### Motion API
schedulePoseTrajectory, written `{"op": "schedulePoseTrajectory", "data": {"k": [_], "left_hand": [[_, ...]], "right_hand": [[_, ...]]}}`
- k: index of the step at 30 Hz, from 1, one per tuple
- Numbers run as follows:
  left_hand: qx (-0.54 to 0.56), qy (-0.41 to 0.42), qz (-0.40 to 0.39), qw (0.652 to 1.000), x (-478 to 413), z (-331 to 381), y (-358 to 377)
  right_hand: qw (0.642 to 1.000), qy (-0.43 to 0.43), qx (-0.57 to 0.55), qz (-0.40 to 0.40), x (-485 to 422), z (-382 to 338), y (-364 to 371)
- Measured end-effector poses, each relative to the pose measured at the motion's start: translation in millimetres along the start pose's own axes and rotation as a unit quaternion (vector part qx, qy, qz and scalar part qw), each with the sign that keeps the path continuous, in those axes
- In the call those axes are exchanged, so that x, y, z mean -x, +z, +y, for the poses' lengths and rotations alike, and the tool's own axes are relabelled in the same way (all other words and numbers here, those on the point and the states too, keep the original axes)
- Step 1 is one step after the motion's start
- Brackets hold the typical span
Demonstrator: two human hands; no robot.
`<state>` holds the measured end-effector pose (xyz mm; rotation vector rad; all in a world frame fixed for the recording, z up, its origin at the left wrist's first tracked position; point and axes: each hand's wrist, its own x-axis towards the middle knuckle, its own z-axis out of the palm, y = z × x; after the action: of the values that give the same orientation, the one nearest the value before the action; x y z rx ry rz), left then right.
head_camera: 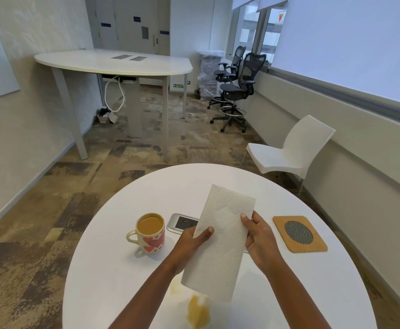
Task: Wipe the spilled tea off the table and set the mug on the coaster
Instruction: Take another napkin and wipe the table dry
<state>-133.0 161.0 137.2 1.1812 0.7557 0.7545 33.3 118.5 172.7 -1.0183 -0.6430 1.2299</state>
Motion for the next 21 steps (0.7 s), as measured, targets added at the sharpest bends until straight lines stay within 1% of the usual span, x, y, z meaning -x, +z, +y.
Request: {"op": "schedulePoseTrajectory", "data": {"k": [4, 8, 11, 15, 18, 21], "left_hand": [[0.029, 0.006, 0.038, 0.999, -2, -3, 2], [0.014, 0.001, 0.063, 0.998, -4, -8, 3], [-0.002, -0.009, 0.051, 0.999, -4, -12, -2], [0.018, -0.027, -0.006, 0.999, -3, -16, -17], [0.049, -0.060, -0.001, 0.997, 0, -20, -23], [0.032, -0.076, 0.012, 0.996, 1, -24, -28]], "right_hand": [[0.997, 0.054, 0.040, -0.027, 11, 19, 4], [0.992, 0.062, 0.110, -0.004, 21, 37, 2], [0.990, 0.055, 0.131, 0.014, 22, 40, -1], [0.989, 0.081, 0.117, 0.029, 21, 38, -6], [0.987, 0.106, 0.118, 0.024, 23, 38, -8], [0.981, 0.121, 0.145, 0.039, 24, 41, -10]]}}
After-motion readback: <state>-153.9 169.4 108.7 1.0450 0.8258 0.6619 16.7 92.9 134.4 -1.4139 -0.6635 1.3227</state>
